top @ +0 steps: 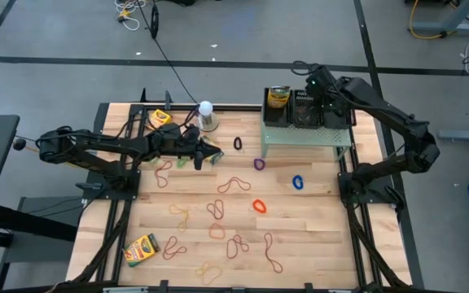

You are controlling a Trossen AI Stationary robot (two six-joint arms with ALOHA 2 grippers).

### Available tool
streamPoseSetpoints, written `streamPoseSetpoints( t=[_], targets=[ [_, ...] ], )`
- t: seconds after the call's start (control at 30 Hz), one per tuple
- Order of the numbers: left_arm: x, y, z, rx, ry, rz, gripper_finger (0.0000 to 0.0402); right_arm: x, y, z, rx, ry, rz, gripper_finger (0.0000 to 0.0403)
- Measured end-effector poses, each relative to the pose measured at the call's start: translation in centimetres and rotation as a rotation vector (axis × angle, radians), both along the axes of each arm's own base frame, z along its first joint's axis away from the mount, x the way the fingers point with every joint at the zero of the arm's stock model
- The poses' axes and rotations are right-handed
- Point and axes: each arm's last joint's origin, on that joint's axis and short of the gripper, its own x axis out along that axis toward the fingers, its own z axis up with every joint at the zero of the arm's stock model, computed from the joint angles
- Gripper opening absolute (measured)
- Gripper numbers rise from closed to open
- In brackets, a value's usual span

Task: Pick & Place Office Desk Supplies
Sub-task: Put the middle orange rubber band into the middle basket on the shelf, then put the right green spring keychain into the right basket on the shelf

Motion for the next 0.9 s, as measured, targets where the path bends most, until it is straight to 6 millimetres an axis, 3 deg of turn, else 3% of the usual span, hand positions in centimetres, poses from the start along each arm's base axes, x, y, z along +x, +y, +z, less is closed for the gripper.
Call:
streamPoseSetpoints(
  t=[0.43,0.67,0.8,0.9],
  targets=[
    [0.0,-0.4,0.0,-0.084,-0.012,-0.122,0.0023,-1.2,-0.9,0.3,0.131,-0.178,-0.196,0.0274],
    [0.0,-0.5,0.1,-0.105,-0.016,-0.150,0.0023,-1.7,-0.6,2.0,0.118,-0.231,-0.196,0.0274],
    [0.1,-0.6,0.3,-0.100,-0.039,-0.167,0.0023,-2.5,-0.5,2.0,0.185,-0.232,-0.255,0.0267],
    [0.2,-0.6,0.8,-0.090,-0.095,-0.177,0.0023,-2.5,-0.2,2.2,0.176,-0.218,-0.205,0.0254]
  ],
)
